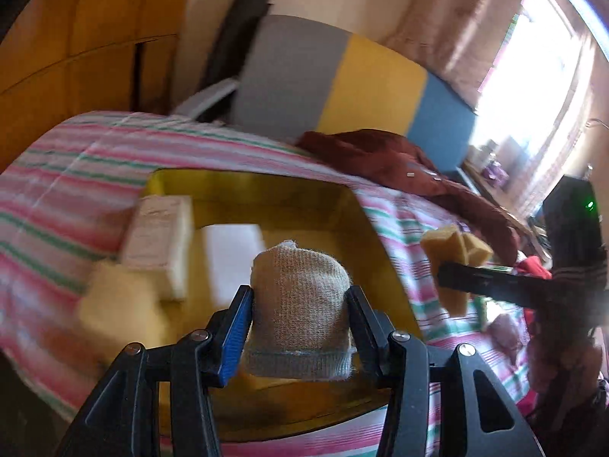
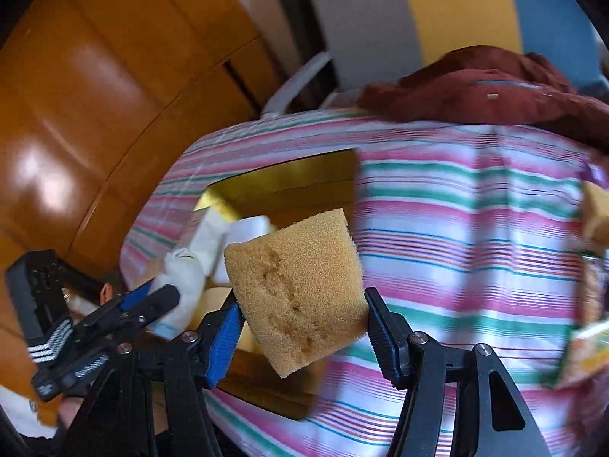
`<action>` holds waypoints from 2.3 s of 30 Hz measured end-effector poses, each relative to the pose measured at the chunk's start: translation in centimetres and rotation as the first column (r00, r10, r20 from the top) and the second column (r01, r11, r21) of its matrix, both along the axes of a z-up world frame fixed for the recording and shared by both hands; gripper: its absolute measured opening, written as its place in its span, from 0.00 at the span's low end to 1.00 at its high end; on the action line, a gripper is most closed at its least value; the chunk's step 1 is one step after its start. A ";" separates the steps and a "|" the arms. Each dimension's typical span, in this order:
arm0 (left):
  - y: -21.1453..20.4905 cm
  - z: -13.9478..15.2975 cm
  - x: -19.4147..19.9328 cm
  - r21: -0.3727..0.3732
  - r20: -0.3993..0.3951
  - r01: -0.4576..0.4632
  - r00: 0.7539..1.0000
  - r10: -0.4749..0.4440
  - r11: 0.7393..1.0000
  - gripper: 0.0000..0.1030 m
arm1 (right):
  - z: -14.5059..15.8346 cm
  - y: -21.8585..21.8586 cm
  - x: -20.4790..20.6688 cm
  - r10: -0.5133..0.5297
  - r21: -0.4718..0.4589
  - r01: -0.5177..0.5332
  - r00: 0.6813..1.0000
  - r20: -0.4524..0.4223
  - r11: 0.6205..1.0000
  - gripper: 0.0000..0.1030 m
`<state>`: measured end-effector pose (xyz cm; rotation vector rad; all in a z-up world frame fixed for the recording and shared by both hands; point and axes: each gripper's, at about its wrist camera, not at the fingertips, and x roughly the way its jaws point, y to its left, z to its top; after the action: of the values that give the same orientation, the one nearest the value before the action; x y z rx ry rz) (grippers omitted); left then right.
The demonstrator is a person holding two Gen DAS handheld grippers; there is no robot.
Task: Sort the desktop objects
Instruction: 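Carry the sock and sponge into the gold box and open both grippers, then move both grippers back toward the remaining snack packets and sponge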
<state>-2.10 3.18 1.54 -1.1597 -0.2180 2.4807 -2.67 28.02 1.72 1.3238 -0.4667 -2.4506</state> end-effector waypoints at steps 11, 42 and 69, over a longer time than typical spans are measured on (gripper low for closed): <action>-4.5 -4.9 1.5 -0.045 0.115 -0.067 0.991 0.072 0.997 0.50 | -2.8 -6.4 -0.2 0.127 0.028 -0.131 0.986 0.103 0.991 0.79; 3.0 -0.3 4.6 -0.006 0.006 0.165 0.986 -0.165 0.986 0.56 | -2.2 7.8 11.6 -0.351 0.192 0.347 0.936 -0.011 0.918 0.94; 18.6 -0.8 9.4 -0.125 0.037 0.560 0.828 -0.560 0.819 0.68 | -0.4 24.4 16.5 -0.627 0.042 0.628 0.779 -0.036 0.777 0.98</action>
<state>7.27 21.78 0.69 -1.0770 0.2638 1.9861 13.79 52.46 1.28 1.3113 -0.9864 -3.0181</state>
